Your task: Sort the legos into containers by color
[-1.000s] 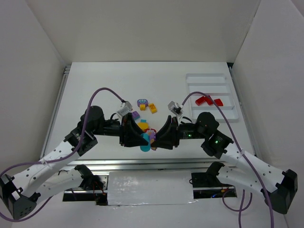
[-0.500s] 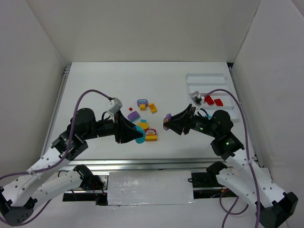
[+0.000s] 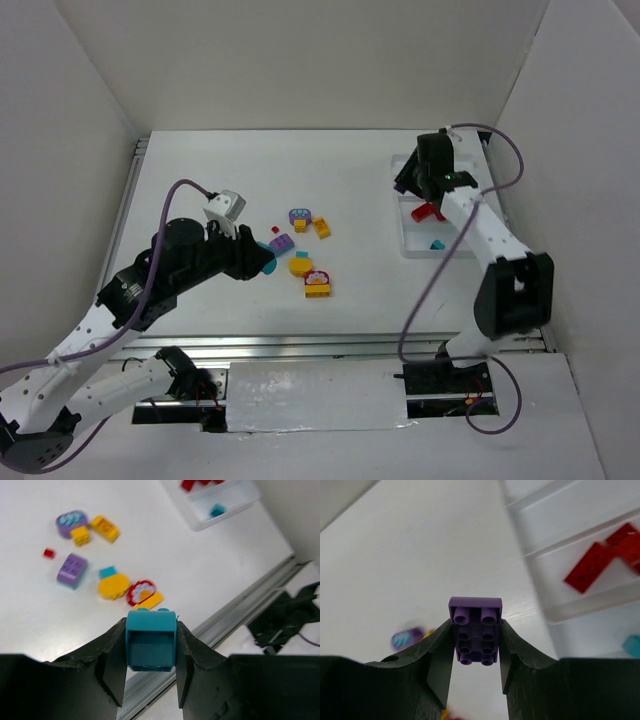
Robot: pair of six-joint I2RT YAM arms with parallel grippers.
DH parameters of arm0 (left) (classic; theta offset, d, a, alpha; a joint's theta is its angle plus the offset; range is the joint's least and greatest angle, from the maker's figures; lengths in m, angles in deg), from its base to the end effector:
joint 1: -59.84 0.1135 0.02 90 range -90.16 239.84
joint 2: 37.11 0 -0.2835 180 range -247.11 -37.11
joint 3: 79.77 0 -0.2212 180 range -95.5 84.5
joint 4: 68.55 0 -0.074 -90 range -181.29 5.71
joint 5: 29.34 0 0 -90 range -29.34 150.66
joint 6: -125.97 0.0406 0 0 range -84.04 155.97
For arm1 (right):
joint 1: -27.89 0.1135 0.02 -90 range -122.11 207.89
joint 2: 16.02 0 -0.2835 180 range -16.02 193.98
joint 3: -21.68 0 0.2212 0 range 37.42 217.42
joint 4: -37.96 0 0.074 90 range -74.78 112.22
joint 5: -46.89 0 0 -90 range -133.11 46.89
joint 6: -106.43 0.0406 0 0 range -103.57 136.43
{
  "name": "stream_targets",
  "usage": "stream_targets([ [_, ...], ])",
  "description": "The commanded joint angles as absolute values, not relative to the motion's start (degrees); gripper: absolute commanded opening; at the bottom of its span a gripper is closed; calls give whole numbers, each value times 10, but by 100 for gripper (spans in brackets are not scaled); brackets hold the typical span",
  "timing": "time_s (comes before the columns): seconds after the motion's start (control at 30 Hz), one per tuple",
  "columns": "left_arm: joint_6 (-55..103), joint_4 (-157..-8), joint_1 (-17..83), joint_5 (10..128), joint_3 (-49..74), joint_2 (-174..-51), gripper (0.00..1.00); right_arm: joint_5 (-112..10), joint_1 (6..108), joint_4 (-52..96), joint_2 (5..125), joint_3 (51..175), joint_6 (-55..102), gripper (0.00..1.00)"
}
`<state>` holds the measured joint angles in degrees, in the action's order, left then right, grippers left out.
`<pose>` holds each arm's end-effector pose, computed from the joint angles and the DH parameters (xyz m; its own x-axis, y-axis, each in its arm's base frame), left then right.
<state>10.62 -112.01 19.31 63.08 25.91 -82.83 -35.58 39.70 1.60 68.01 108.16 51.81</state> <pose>0.0954 -0.0838 0.3930 -0.4674 -0.1632 -0.8688 0.5313 0.7337 -0.4236 0.3009 0.0575 0.3412 -0.5011 0.4816 -0.7190 0.2375 0.8754 0.4209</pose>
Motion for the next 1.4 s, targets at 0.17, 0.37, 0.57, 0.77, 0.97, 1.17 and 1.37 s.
stream_targets([
  [0.17, 132, -1165, 194, 535, 292, -834, 0, -209, 304, -142, 979, 1400, 541, 0],
  [0.37, 136, -1161, 197, 556, 298, -828, 0, -197, 283, -143, 1056, 1481, 524, 7],
  [0.57, 137, -1158, 198, 566, 297, -825, 0, -211, 265, -153, 1089, 1512, 519, 36],
  [0.77, 135, -1155, 198, 571, 297, -826, 0, -239, 252, -156, 1110, 1515, 525, 56],
  [0.97, 125, -1148, 198, 574, 296, -831, 0, -249, 251, -169, 1097, 1515, 533, 78],
  [1.17, 65, -1051, 197, 633, 291, -897, 0, -307, 254, -110, 878, 1357, 546, 89],
  [1.37, 31, -875, 171, 732, 243, -1066, 0, -379, 276, -41, 515, 1086, 545, 100],
])
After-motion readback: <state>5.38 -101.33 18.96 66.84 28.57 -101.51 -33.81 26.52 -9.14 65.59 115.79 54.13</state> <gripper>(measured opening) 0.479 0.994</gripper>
